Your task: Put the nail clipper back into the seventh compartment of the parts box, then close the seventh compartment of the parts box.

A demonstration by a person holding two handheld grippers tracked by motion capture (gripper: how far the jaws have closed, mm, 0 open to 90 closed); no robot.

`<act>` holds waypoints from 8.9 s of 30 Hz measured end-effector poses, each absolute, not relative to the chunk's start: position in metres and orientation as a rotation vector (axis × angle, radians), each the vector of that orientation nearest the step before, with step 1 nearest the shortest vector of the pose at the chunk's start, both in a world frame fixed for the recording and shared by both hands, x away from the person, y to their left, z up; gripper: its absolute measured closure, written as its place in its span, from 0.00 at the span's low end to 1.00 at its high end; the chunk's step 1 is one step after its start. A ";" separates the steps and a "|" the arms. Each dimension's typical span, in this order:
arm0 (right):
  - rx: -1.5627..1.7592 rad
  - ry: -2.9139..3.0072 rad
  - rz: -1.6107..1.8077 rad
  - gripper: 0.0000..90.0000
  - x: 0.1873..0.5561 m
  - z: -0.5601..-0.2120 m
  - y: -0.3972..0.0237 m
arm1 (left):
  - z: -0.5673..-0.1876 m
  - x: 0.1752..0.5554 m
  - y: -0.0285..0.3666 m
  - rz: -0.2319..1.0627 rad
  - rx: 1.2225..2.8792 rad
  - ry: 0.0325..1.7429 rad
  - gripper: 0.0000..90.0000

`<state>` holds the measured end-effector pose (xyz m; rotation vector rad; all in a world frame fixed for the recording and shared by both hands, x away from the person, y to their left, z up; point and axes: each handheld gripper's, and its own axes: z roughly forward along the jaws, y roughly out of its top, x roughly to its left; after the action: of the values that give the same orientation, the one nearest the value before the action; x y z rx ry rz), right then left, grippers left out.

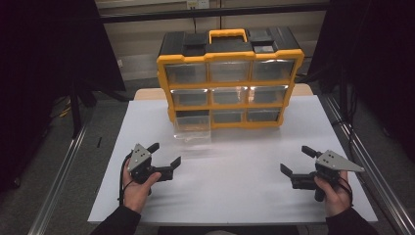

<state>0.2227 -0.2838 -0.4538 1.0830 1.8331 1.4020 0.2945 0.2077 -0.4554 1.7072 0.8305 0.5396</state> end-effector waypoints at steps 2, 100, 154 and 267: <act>1.088 1.837 1.401 0.01 0.223 -0.454 -0.283 | -0.454 0.292 0.209 0.545 1.713 0.822 0.04; 1.083 1.852 1.404 0.01 0.225 -0.455 -0.283 | -0.423 0.313 0.139 0.321 1.909 0.498 0.13; 1.080 1.851 1.405 0.01 0.225 -0.455 -0.283 | -0.452 0.333 0.154 0.356 1.936 0.640 1.00; 1.079 1.855 1.404 0.01 0.225 -0.455 -0.283 | -0.459 0.384 0.152 0.453 1.902 0.775 1.00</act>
<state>0.2247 -0.2829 -0.4550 1.0786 1.8547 1.4044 0.3835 0.1520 -0.4590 1.9020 0.7752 0.4531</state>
